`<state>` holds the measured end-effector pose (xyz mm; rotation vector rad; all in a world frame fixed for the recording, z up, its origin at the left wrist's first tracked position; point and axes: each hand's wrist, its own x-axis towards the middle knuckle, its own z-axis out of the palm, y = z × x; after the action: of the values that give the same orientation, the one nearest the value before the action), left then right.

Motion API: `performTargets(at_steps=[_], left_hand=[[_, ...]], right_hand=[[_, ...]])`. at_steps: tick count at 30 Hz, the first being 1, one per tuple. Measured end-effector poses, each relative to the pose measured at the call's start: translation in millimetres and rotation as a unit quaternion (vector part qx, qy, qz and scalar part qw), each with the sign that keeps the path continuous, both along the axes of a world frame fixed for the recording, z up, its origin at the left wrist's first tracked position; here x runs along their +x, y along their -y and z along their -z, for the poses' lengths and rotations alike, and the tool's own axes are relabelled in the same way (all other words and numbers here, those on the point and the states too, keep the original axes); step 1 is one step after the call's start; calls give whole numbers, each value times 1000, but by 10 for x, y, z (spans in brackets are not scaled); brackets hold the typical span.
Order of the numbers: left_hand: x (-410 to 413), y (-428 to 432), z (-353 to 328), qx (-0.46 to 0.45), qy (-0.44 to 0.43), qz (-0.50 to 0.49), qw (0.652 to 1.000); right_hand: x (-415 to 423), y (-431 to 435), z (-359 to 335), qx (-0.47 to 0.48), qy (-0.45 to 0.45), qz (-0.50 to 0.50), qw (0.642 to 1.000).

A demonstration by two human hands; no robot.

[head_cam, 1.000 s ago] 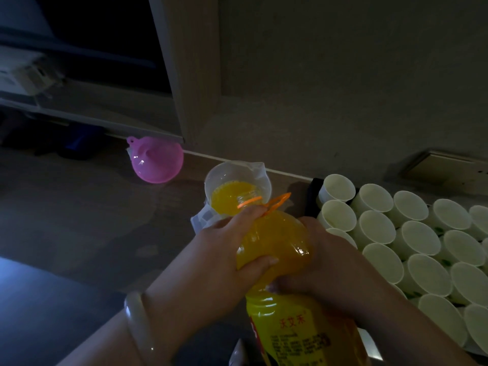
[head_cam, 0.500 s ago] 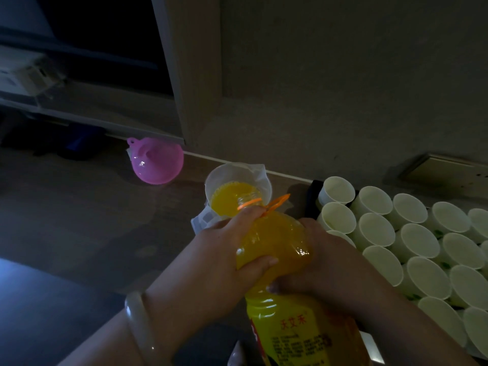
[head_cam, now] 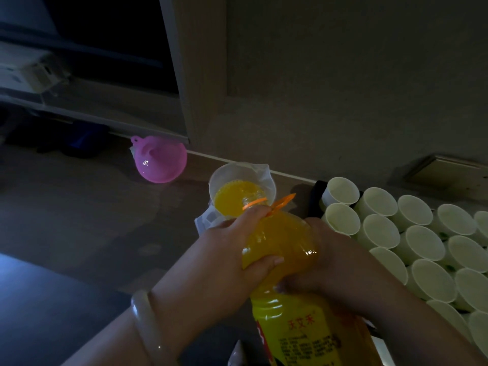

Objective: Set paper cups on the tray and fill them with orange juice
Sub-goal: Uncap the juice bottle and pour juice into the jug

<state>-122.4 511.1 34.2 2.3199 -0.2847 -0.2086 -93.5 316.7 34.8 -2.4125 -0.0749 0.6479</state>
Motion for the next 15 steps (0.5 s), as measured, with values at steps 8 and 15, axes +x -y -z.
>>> performTargets(at_steps=[8, 15], left_hand=[[1, 1, -24, -1, -3, 1, 1000], [28, -3, -31, -2, -15, 0, 1000]], right_hand=[[30, -8, -12, -7, -3, -7, 1000], [37, 8, -20, -2, -5, -2, 1000]])
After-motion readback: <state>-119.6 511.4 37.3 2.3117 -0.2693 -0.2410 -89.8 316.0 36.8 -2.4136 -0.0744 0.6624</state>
